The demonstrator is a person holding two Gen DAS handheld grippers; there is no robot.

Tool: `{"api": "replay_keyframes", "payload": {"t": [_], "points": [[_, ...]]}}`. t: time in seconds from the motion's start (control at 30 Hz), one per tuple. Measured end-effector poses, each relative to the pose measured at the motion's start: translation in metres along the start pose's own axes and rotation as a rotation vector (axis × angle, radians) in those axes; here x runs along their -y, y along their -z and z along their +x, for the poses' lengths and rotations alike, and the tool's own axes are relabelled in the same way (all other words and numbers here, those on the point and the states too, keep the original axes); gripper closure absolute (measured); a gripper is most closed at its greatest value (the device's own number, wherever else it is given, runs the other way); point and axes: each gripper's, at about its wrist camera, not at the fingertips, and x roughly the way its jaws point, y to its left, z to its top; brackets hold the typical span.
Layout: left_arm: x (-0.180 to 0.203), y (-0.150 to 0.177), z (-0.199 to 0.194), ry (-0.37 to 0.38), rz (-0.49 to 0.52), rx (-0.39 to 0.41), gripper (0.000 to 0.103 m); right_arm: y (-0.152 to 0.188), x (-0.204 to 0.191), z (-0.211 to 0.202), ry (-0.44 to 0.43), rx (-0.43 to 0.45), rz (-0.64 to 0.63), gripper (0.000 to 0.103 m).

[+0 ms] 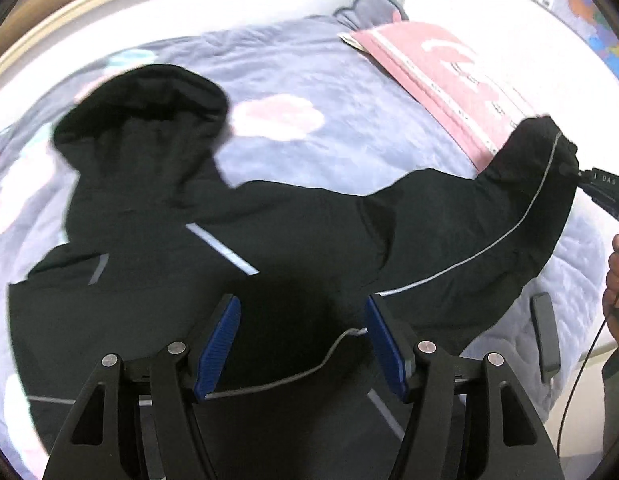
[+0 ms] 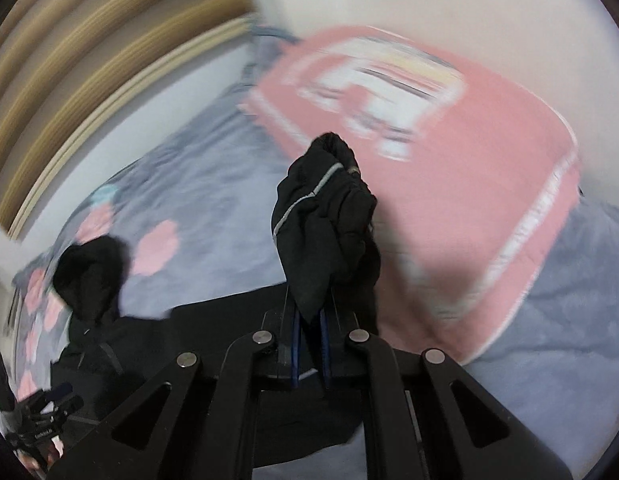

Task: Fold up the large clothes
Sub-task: 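Grasp the other sleeve cuff with the right gripper and lift it, then lay the held sleeve across the jacket body toward the left gripper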

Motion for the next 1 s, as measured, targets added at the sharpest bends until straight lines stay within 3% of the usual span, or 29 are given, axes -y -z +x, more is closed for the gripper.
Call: {"api": "replay_keyframes", "payload": {"t": [0.3,0.57,0.63,0.8,0.93,1.0], "points": [[-0.085,0.048,-0.064,-0.065,-0.097,0.040,0.037,0.063,-0.221,-0.006,-0.128,-0.029,-0.296,0.092],[-0.178,0.101,-0.102,-0.145,-0.290,0.064,0.037,0.153,-0.396,0.025,-0.345,-0.176,-0.510,0.092],[-0.197,0.114,-0.106,-0.156,-0.334,0.062,0.037,0.184,-0.431,0.040,-0.363,-0.224,-0.571,0.092],[-0.233,0.146,-0.116,-0.184,-0.412,0.057,0.037,0.256,-0.481,0.090,-0.323,-0.344,-0.682,0.092],[-0.252,0.163,-0.114,-0.197,-0.439,0.045,0.037,0.300,-0.483,0.141,-0.269,-0.457,-0.710,0.090],[-0.257,0.169,-0.112,-0.189,-0.449,0.036,0.037,0.306,-0.482,0.152,-0.269,-0.467,-0.701,0.090]]}}
